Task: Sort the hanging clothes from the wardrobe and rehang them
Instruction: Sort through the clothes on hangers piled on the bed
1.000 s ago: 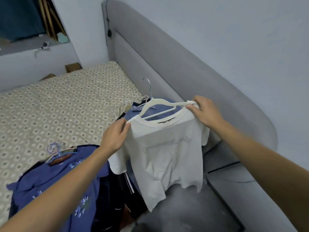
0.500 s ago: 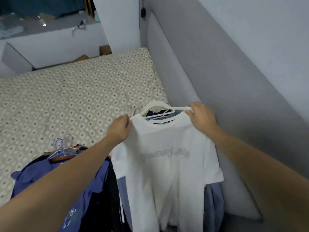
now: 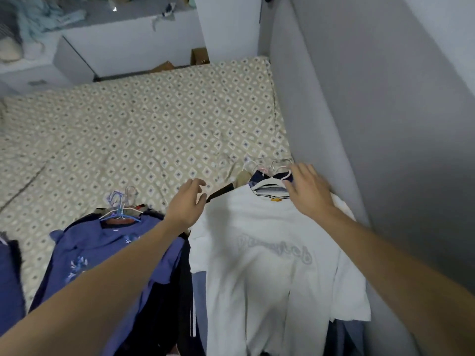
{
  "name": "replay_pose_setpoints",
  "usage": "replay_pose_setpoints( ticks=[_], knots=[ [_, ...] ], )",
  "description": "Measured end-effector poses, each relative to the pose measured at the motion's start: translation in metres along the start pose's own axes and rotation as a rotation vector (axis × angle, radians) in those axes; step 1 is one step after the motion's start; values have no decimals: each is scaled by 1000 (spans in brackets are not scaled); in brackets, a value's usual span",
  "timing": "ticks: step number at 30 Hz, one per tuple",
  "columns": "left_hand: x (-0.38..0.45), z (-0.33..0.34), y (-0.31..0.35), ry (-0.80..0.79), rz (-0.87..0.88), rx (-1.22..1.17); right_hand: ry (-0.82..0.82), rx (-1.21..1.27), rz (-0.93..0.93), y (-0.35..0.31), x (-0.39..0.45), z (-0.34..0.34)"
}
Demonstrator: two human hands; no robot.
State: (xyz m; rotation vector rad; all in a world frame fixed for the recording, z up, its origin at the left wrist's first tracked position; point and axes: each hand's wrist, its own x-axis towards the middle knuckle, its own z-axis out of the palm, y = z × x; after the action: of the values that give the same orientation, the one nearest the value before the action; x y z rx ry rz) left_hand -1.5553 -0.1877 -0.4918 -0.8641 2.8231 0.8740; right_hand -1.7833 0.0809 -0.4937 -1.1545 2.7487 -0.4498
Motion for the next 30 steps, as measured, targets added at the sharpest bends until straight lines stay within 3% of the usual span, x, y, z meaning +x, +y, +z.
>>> replay_pose_setpoints(
  ticks=[7, 17, 24, 30],
  knots=[
    [-63, -60, -77, 110, -99, 25, -118, 73, -147, -125, 2, 31],
    [-174, -132, -285, 117, -238, 54, -252, 139, -267, -341, -20, 112],
    [-171, -146, -442, 57, -271, 30, -400, 44, -201, -442, -5, 216],
    [-118, -127, -528, -31, -241, 96, -431, 26, -50, -462, 34, 298]
  ],
)
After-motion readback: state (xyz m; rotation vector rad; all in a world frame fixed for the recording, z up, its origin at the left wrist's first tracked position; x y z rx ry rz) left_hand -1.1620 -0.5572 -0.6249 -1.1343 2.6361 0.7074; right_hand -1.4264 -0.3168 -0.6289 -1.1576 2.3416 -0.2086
